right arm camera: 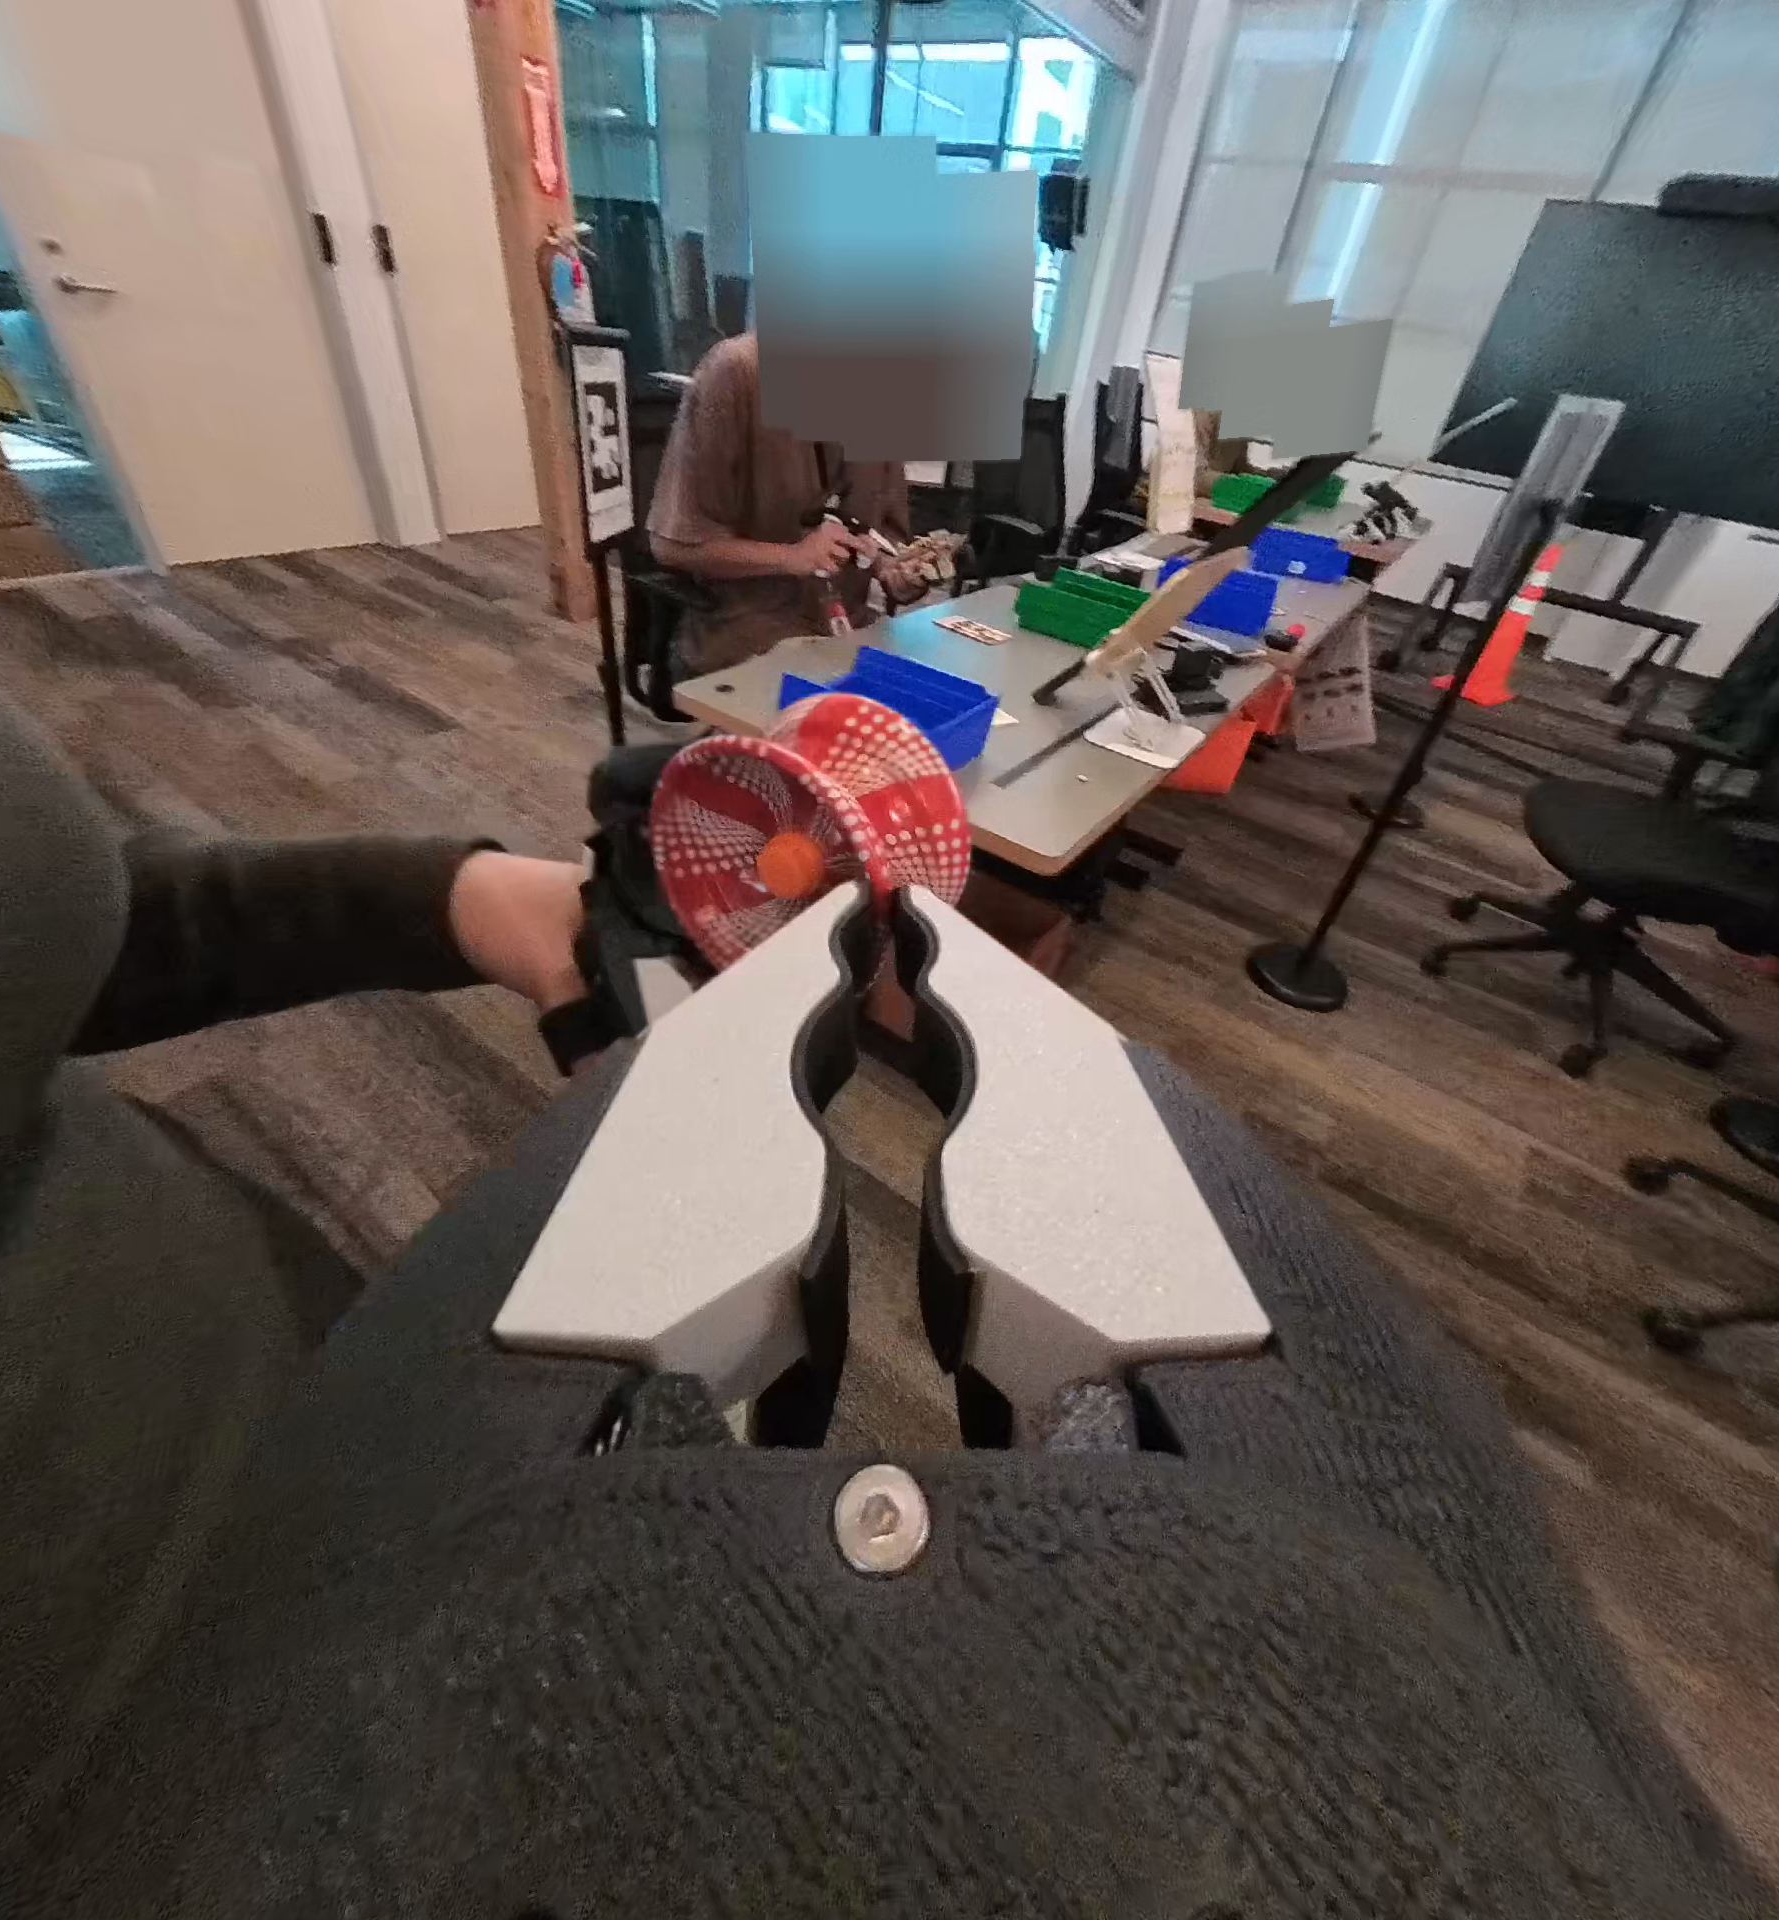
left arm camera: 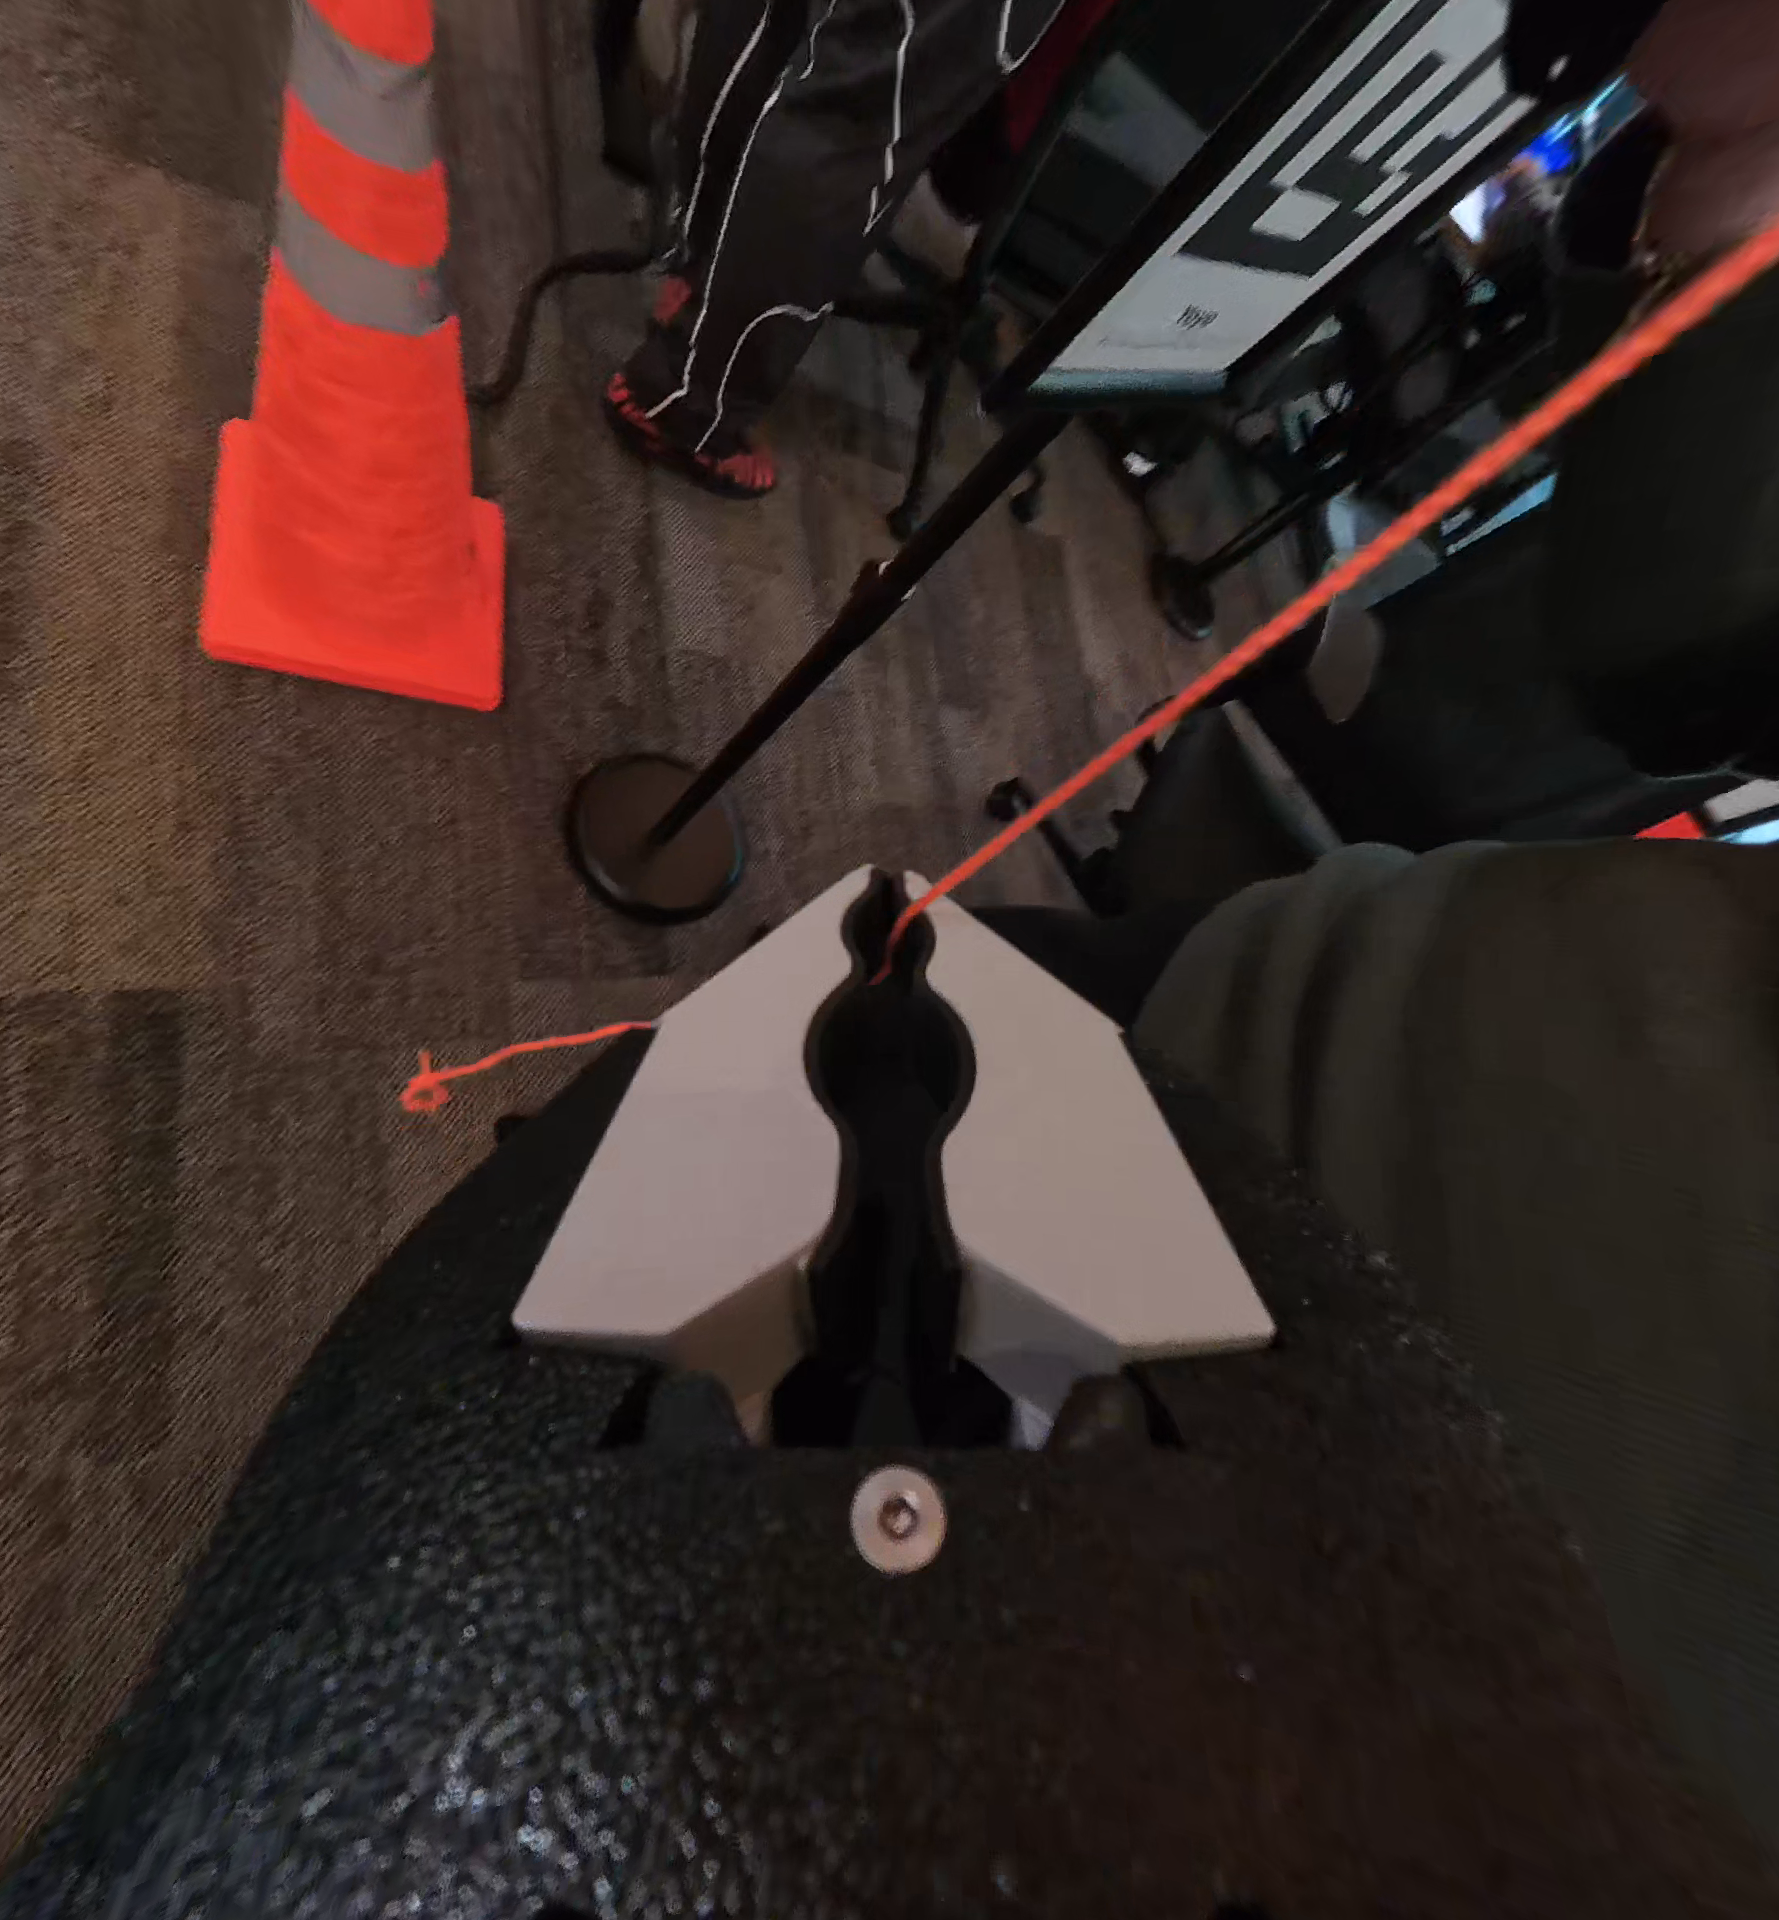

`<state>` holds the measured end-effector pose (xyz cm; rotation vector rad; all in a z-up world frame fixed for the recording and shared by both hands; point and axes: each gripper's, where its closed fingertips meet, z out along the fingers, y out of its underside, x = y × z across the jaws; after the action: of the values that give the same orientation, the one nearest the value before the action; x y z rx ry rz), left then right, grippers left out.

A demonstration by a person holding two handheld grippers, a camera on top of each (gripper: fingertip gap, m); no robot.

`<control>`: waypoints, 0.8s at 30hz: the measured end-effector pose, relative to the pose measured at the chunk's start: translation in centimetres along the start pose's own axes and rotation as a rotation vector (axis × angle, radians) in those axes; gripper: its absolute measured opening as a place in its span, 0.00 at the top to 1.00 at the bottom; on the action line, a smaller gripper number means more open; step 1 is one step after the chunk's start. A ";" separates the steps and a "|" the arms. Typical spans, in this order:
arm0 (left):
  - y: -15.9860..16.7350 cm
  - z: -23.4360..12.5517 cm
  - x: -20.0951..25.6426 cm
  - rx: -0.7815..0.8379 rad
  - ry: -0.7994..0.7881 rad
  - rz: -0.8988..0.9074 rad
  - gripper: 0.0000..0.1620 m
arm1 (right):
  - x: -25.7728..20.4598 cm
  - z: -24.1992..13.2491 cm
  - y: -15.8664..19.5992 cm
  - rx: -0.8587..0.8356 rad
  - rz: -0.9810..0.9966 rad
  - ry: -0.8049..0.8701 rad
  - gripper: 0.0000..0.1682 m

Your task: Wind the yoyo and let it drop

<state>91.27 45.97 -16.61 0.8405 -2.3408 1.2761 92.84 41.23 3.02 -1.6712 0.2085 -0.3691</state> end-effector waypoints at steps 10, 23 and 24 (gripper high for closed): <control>-8.7 -1.8 -4.1 0.180 -0.185 0.180 1.00 | -8.1 1.9 7.3 -0.372 -0.011 -0.506 0.99; -13.5 -9.0 -0.1 0.310 -0.388 0.442 1.00 | 4.6 1.7 13.7 -0.626 -0.077 0.260 1.00; -12.7 -9.2 -0.2 0.317 -0.378 0.413 1.00 | 5.8 0.9 13.4 -0.603 -0.062 0.328 1.00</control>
<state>99.82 48.46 -3.66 0.7666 -2.7557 1.8326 99.61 38.27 -9.57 -2.2050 0.5546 -0.6755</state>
